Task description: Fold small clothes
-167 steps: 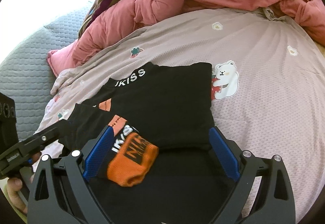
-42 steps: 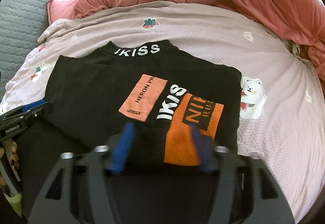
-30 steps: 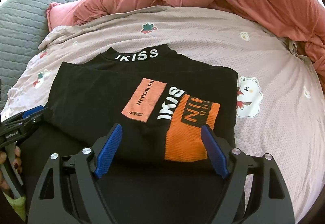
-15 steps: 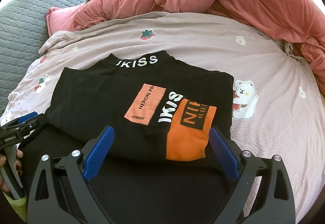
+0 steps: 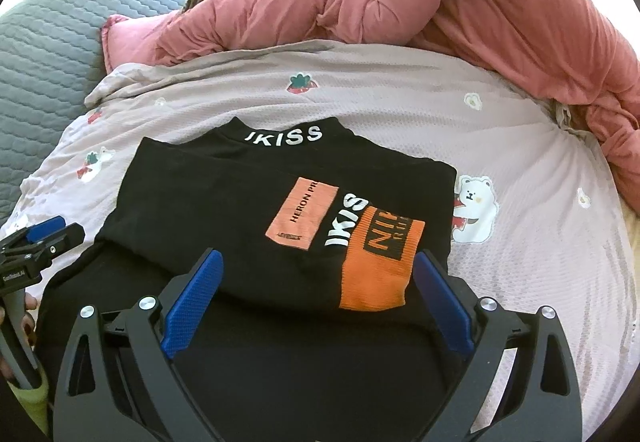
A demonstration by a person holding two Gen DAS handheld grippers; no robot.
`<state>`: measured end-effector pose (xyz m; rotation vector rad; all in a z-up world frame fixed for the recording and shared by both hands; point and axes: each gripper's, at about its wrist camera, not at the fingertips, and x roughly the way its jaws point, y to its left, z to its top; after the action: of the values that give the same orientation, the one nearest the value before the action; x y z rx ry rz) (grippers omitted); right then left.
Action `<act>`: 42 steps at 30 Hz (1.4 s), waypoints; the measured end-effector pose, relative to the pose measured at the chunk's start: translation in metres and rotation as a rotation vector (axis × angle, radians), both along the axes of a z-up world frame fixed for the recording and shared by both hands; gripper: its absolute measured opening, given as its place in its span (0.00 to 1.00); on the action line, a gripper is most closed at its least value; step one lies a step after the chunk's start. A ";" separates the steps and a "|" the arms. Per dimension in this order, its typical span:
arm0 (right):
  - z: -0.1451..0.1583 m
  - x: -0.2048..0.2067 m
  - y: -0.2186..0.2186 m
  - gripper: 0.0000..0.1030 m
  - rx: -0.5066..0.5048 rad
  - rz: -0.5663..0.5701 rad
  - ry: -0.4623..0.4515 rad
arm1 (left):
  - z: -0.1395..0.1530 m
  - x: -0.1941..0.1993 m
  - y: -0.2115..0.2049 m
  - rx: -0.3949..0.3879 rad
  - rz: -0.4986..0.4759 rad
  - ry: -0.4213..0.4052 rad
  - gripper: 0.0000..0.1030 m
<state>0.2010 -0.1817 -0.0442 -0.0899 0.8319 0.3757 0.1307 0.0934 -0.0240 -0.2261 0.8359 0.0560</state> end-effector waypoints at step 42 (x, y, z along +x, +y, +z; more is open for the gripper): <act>0.018 -0.091 -0.044 0.93 -0.032 0.035 -0.024 | 0.021 -0.101 0.016 0.068 0.064 -0.010 0.91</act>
<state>0.1098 -0.2261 -0.0259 -0.1388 0.8138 0.3933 0.0293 0.1097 -0.0028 -0.1894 0.8152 0.1427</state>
